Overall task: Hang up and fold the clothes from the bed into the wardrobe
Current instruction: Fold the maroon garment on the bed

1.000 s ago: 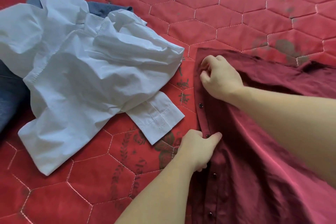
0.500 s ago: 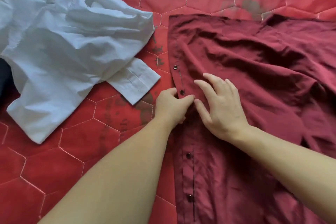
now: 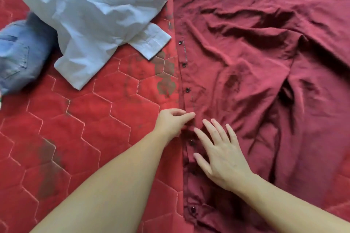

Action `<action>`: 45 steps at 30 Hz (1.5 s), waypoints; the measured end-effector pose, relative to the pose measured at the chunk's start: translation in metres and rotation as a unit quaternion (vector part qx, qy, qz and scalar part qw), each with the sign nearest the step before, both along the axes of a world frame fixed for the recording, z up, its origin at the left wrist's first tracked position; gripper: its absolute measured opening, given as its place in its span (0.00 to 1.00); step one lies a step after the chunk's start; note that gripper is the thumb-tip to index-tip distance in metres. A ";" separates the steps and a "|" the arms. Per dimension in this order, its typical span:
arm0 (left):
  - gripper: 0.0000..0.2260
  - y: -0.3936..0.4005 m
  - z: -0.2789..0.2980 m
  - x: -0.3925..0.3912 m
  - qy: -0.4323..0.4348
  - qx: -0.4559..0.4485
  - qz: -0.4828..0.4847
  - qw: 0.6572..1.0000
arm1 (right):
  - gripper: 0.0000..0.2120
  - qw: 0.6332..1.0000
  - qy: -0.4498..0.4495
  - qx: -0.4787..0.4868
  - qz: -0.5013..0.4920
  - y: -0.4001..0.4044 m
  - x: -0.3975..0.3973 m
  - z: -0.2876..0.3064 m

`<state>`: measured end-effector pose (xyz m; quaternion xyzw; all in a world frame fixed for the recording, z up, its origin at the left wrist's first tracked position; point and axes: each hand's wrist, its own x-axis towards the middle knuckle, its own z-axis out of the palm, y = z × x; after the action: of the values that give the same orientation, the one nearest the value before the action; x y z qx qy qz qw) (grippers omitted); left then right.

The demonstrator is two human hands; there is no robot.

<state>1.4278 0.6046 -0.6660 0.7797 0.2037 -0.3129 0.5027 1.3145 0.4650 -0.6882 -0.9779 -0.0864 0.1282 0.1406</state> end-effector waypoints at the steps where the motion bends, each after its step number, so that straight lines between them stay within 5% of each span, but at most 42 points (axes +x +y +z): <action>1: 0.06 0.001 -0.001 -0.008 0.003 -0.004 0.008 1.000 | 0.29 1.000 -0.002 0.006 0.012 0.001 -0.013 0.002; 8: 0.08 0.022 -0.014 -0.049 -0.099 0.140 0.066 0.983 | 0.33 0.997 -0.006 0.003 0.076 -0.013 -0.101 0.010; 12: 0.13 0.023 -0.002 -0.109 -0.224 0.198 -0.184 0.936 | 0.33 0.999 -0.038 0.010 -0.029 -0.037 -0.130 0.013; 15: 0.13 0.025 0.004 -0.159 -0.346 0.167 -0.437 0.813 | 0.27 0.991 -0.067 -0.017 -0.114 -0.059 -0.153 0.024; 18: 0.27 0.022 0.004 -0.191 -0.273 0.216 -0.600 0.720 | 0.27 0.991 -0.042 -0.060 -0.112 -0.075 -0.190 0.024; 21: 0.34 0.016 0.006 -0.206 -0.246 0.287 -0.620 0.687 | 0.35 0.994 0.028 -0.083 -0.069 -0.080 -0.225 0.018; 27: 0.16 0.000 0.018 -0.218 -0.239 0.346 -0.636 0.648 | 0.18 0.991 -0.008 0.008 -0.135 -0.072 -0.220 0.018; 31: 0.12 0.007 0.031 -0.216 -0.220 0.338 -0.661 0.633 | 0.13 0.987 0.132 -0.003 -0.093 -0.063 -0.207 0.040; 37: 0.07 0.012 0.070 -0.192 -0.007 0.212 -0.629 0.748 | 0.08 0.897 0.416 0.112 -0.096 -0.061 -0.188 0.083; 42: 0.05 -0.001 0.096 -0.144 -0.067 0.200 -0.538 0.816 | 0.04 0.924 0.247 0.151 -0.250 -0.096 -0.137 0.110; 45: 0.10 -0.014 0.104 -0.110 -0.145 0.190 -0.433 0.869 | 0.03 0.900 0.159 0.210 -0.348 -0.119 -0.105 0.120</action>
<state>1.3177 0.5910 -0.5621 0.9066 -0.1739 -0.3380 0.1831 1.2096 0.3458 -0.5684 -0.8601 0.2576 0.2033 0.3905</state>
